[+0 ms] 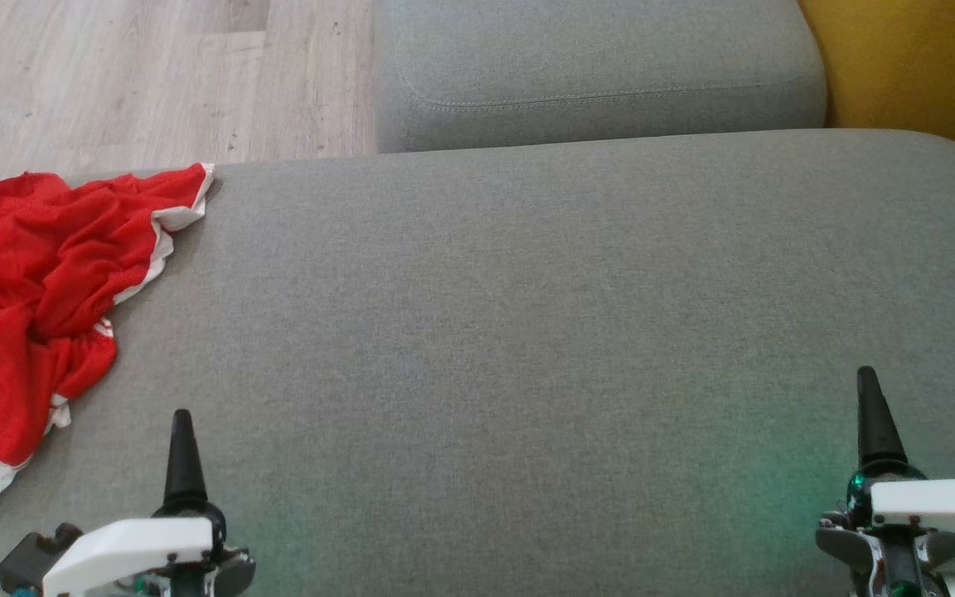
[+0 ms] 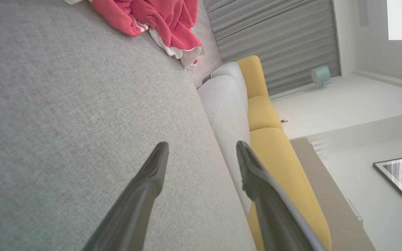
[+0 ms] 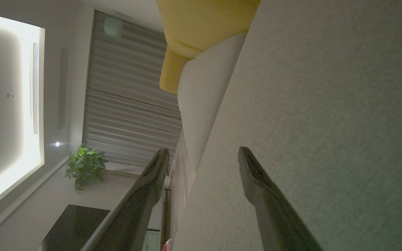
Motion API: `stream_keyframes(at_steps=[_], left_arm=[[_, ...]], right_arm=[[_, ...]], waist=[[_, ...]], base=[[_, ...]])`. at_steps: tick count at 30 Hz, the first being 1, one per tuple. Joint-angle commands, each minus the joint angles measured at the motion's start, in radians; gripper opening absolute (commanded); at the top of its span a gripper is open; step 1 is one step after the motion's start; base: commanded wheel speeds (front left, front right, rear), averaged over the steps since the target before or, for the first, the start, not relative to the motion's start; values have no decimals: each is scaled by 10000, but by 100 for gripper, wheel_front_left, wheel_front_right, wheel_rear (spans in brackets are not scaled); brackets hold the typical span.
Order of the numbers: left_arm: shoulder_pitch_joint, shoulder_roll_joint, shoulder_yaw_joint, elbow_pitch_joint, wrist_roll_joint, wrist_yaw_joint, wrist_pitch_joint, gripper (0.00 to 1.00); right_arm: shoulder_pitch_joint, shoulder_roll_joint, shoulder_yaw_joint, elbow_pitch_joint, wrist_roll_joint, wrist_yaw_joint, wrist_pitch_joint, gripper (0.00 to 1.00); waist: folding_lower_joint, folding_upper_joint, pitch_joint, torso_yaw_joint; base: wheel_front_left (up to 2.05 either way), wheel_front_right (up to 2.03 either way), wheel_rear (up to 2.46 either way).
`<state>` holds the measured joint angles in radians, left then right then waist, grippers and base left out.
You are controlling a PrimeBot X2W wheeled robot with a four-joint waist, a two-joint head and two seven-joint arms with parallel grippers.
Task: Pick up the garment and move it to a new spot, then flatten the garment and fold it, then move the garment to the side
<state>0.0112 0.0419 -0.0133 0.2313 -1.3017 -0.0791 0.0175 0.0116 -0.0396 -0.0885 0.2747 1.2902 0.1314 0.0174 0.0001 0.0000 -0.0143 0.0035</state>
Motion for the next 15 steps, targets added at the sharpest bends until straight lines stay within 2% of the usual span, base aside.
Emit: stream_keyframes(at_steps=[1,15], left_arm=[[-170,64,-16,-409,231,19,-85,100],[109,169,-281,-669,2588,149,-501,100]], right_arm=[[-211,-51,107,-428,-234,-2,-101,100],[-42,-60,590,-704,-2828,-3,-514,100]], waist=[[-1,0,1,2],[-1,0,27,76]], base=[[0,0,0],[0,0,0]])
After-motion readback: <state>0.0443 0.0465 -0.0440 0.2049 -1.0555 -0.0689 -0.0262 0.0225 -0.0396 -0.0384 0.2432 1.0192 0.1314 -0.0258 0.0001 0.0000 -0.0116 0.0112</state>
